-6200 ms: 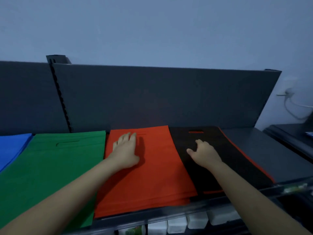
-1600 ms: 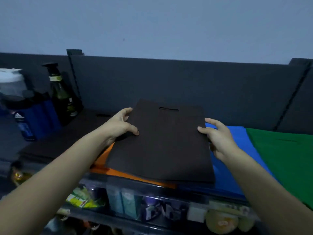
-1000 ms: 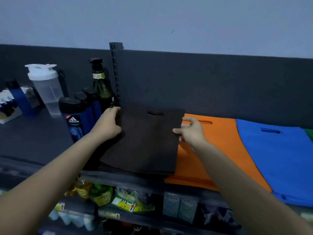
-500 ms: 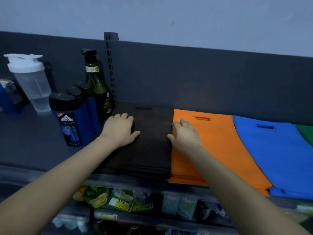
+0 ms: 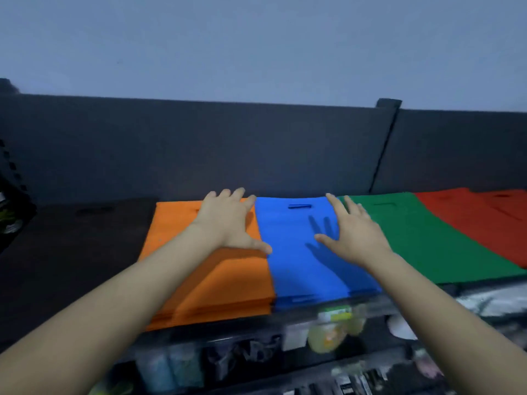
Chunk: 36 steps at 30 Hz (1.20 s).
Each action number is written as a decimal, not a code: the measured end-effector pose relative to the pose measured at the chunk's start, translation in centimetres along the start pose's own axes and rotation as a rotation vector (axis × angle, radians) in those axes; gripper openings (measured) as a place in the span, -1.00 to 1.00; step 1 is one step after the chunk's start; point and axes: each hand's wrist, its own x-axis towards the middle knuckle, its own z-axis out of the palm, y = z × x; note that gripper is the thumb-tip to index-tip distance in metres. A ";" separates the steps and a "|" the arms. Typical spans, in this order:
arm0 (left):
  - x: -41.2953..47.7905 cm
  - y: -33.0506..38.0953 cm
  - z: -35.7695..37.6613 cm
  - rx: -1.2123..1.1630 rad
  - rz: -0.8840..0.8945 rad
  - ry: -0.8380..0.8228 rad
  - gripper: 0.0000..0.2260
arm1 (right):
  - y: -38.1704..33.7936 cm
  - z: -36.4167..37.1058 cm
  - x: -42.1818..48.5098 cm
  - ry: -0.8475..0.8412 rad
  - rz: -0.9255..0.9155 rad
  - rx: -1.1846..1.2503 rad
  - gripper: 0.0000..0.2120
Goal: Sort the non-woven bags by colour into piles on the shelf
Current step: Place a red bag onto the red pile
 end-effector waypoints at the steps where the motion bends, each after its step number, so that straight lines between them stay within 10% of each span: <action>1: 1.3 2.9 -0.5 0.006 0.021 0.028 0.13 | 3.1 -0.9 -0.2 -0.004 0.023 -0.016 -0.11; 14: 14.7 35.2 -7.7 -0.034 0.176 0.176 0.21 | 35.7 -8.5 -0.7 -0.018 0.220 -0.061 -0.10; 36: 41.2 58.9 -6.4 -0.108 0.355 0.095 -0.07 | 64.0 -7.9 13.1 -0.156 0.540 -0.041 -0.12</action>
